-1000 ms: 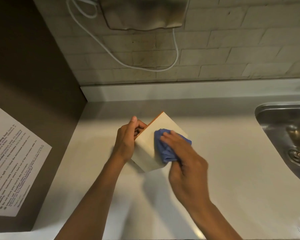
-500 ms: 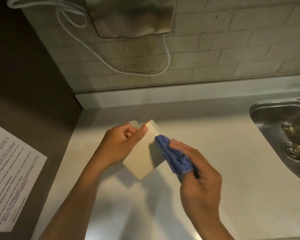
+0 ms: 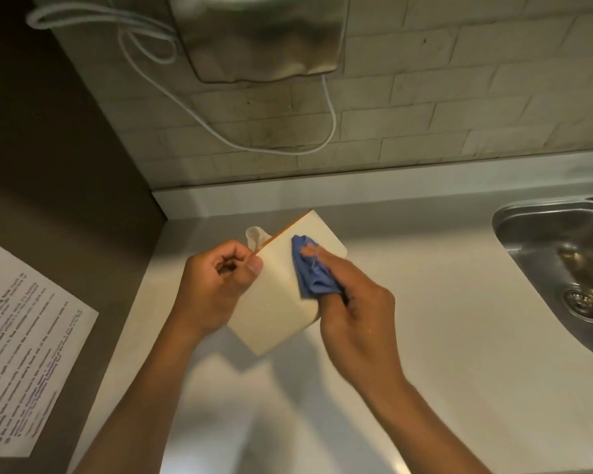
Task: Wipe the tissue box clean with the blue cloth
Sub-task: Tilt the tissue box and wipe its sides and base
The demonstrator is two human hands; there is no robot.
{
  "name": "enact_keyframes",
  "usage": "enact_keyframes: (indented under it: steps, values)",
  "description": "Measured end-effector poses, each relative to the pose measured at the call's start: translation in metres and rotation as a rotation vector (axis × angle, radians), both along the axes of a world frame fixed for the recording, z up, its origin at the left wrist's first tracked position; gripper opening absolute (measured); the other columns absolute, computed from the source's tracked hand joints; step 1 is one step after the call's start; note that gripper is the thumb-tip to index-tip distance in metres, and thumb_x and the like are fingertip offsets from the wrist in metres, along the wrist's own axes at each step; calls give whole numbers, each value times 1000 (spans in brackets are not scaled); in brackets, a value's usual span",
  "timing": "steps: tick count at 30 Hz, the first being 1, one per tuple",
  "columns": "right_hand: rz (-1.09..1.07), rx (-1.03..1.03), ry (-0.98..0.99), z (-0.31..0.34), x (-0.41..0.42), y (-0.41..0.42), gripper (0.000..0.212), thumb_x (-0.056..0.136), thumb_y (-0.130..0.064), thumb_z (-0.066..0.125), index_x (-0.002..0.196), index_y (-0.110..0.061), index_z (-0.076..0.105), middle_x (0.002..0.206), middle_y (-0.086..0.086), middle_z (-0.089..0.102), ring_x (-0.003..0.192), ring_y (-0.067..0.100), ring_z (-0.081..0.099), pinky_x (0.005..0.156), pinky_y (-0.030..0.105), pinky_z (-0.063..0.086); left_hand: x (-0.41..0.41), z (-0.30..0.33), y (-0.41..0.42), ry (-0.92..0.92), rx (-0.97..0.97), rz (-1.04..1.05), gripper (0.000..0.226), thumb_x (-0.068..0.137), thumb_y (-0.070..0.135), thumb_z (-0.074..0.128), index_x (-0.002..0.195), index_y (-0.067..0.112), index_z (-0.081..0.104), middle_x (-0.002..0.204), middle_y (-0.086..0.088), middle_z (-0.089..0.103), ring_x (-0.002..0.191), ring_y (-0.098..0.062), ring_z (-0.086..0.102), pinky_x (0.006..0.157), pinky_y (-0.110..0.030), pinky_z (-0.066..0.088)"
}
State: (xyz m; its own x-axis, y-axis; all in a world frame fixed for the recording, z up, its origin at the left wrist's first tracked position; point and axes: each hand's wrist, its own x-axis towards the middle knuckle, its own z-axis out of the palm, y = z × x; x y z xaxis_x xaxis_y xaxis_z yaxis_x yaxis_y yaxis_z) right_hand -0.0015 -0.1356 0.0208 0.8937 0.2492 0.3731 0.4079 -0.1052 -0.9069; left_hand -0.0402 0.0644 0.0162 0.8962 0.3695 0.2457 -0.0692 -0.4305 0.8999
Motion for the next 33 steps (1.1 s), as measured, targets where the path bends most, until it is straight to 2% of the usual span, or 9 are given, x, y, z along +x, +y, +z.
enact_keyframes:
  steps: [6,8,11,16,19,22,23,28,33]
  values:
    - [139,41,-246,-12,-25,-8,55,75,8,40,119,-10,67,128,-6,63,126,13,52,104,26,41,-5,-8,16,-17,-29,33,55,72,88,60,77,33,65,71,9,68,61,-3,63,52,-16,45]
    - [79,12,-210,-19,-2,-10,59,70,18,41,115,-9,69,125,-3,65,123,11,54,104,27,42,-8,-12,23,-63,-89,44,64,75,85,62,84,22,68,70,8,65,61,-6,57,53,-24,43]
    - [-31,-10,-70,-20,38,-12,60,70,27,42,111,-6,71,119,2,67,119,12,58,102,31,45,-14,-13,33,-94,-127,0,60,80,81,61,93,24,72,80,-2,70,70,-13,64,61,-30,48]
    - [30,50,-79,1,17,-1,60,68,20,41,110,-9,71,118,-1,68,118,10,58,99,40,47,-14,-7,33,-149,-95,-19,54,86,77,57,89,24,70,73,3,65,64,-5,59,55,-16,45]
    - [190,93,-137,13,-28,3,52,73,11,44,112,-11,71,121,-4,67,119,10,58,98,33,48,-13,-8,31,-154,-65,-26,47,85,79,55,82,34,69,70,15,65,61,0,60,56,-14,46]
    - [380,194,-54,27,-37,-9,50,77,21,45,108,-8,71,116,-3,69,115,14,61,95,26,47,-19,-13,37,-148,-151,0,56,76,87,56,89,37,75,79,9,72,70,-16,66,66,-31,52]
    - [379,243,-2,31,-31,-14,49,78,21,44,107,-9,71,113,-3,71,112,13,63,93,22,47,-20,-14,38,-155,-152,-7,57,76,87,56,90,36,75,79,8,72,70,-15,66,65,-31,52]
    - [-2,357,157,26,27,-28,43,87,7,46,110,-19,71,107,-4,72,105,15,65,93,36,50,-22,-13,36,-204,-205,3,58,74,87,58,85,31,72,75,-3,64,69,-25,58,62,-31,45]
    - [-64,35,26,13,53,-2,48,83,12,48,114,-17,70,109,-5,71,102,9,64,91,32,51,-17,-13,30,-206,-172,-35,72,76,85,59,83,13,66,69,-2,61,61,-19,55,57,-26,41]
